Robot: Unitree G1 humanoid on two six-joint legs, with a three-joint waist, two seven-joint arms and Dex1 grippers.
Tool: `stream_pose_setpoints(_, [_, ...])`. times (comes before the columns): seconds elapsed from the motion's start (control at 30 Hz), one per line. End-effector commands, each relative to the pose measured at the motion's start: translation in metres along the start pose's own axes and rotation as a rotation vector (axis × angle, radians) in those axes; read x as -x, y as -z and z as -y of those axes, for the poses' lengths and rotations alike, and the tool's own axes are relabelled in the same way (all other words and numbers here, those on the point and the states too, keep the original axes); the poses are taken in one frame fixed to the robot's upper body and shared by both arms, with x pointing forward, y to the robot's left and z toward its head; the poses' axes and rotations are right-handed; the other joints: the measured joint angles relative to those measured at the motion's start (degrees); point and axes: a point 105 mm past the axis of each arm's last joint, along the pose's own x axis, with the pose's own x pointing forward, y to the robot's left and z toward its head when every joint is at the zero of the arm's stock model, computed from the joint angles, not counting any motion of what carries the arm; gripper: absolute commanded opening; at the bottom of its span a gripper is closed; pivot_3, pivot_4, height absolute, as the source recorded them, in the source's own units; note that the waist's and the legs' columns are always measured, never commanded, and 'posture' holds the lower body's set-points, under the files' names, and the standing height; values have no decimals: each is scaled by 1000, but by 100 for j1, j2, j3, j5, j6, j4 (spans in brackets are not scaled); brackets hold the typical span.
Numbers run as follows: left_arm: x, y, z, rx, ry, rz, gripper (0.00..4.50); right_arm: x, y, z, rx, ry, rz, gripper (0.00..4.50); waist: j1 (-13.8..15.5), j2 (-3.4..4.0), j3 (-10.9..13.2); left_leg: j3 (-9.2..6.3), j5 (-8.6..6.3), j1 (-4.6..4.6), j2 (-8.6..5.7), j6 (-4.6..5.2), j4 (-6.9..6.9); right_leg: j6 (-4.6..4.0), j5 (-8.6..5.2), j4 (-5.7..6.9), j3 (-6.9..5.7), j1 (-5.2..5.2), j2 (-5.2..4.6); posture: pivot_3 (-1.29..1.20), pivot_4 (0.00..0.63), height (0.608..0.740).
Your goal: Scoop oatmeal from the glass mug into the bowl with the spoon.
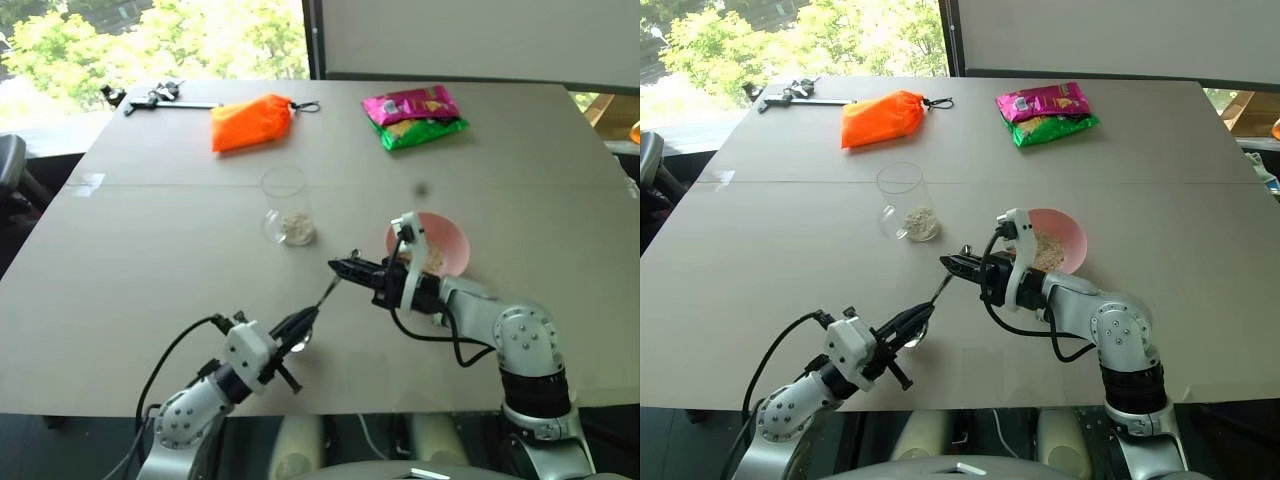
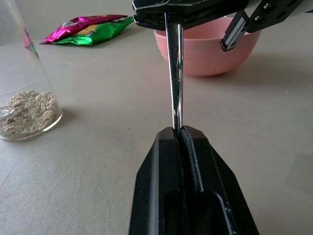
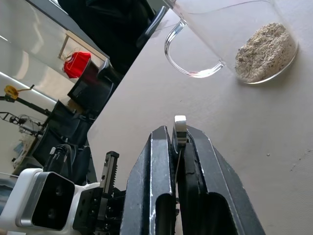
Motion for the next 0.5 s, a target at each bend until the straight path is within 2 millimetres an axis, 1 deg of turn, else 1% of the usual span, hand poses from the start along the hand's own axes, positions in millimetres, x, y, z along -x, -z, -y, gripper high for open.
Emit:
stream_pose_setpoints(0.03, [1, -8, 0, 12, -20, 28, 0, 5, -17, -2, 34, 7, 85, 34, 0, 0, 0, 0, 0, 0, 0, 0, 0, 0, 0, 0, 0, 0, 0, 0, 150, 696])
stream_pose_setpoints(0.3, [1, -8, 2, 33, -6, 27, 0, -2, -26, -4, 38, 8, 134, 34, -1, 0, 0, 0, 0, 0, 0, 0, 0, 0, 0, 0, 0, 0, 0, 0, 150, 696])
stream_pose_setpoints(0.47, [1, -8, 3, 42, -7, 25, 0, -3, -27, -5, 35, 9, 140, 34, -1, 0, 0, 0, 0, 0, 0, -1, 0, 0, 0, 0, 1, 0, 0, 0, 150, 696])
stream_pose_setpoints(0.5, [2, -8, 3, 44, -9, 24, 323, -3, -26, -5, 35, 10, 140, 6, -1, 0, 0, 0, 0, 0, 0, -1, 0, 0, 0, 0, 1, 0, 1, 0, 150, 696])
